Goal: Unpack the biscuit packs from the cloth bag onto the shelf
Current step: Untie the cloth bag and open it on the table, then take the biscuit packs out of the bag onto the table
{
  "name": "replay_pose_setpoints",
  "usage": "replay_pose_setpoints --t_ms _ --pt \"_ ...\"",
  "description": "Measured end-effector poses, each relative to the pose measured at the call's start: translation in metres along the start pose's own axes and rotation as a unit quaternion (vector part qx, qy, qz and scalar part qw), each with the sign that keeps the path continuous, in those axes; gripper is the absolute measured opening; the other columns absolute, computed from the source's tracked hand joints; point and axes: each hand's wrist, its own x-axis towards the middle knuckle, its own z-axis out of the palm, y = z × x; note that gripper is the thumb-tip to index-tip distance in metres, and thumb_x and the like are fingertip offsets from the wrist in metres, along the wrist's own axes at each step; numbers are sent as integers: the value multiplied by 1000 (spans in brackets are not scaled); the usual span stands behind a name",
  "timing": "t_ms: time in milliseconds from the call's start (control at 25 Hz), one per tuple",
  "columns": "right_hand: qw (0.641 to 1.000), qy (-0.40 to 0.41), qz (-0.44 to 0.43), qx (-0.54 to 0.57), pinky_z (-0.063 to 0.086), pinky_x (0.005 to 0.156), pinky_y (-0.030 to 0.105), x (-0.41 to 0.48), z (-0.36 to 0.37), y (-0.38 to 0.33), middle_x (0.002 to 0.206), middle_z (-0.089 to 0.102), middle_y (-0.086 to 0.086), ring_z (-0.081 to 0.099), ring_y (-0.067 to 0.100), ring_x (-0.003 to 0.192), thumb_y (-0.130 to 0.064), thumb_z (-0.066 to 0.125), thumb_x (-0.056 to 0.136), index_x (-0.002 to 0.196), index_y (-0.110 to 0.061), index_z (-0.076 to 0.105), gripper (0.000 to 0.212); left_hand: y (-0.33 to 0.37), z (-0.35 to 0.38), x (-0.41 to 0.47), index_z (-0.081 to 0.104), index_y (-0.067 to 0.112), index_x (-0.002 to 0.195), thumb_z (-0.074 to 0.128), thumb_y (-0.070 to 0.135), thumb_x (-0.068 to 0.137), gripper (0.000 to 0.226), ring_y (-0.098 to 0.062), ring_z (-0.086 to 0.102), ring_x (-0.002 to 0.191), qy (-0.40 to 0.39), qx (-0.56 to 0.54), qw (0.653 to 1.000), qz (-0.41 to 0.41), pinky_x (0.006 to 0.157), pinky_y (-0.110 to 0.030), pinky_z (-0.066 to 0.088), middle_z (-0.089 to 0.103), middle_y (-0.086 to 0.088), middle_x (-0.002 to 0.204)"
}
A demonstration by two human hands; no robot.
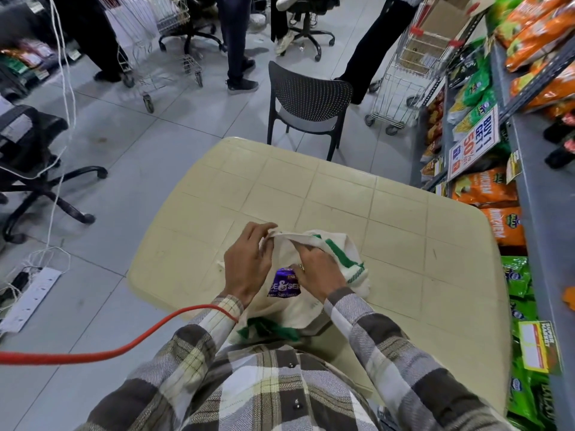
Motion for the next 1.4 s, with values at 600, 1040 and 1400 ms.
replay_pose_setpoints --t_ms 600,1040,1400 --pt "940 -245 58 -231 24 117 57 -4 -18 41 166 8 3 14 35 151 -35 72 85 156 -42 8 95 -68 31 -31 46 12 140 68 61 71 88 -32 66 102 -378 365 850 36 85 -38 53 65 -13 121" --pt "944 -211 181 -179 6 124 48 -54 7 104 166 2 9 4 32 153 -31 73 80 157 -22 0 106 -81 55 -46 30 12 148 60 54 76 89 -34 51 126 -471 282 823 148 105 -41 43 53 -15 139" --pt "965 -173 129 -148 21 122 47 -22 16 93 163 25 5 27 28 149 -38 71 82 156 -28 10 96 -113 63 -17 13 20 155 79 38 70 110 -31 33 144 -512 303 798 101 118 -40 31 30 -13 158"
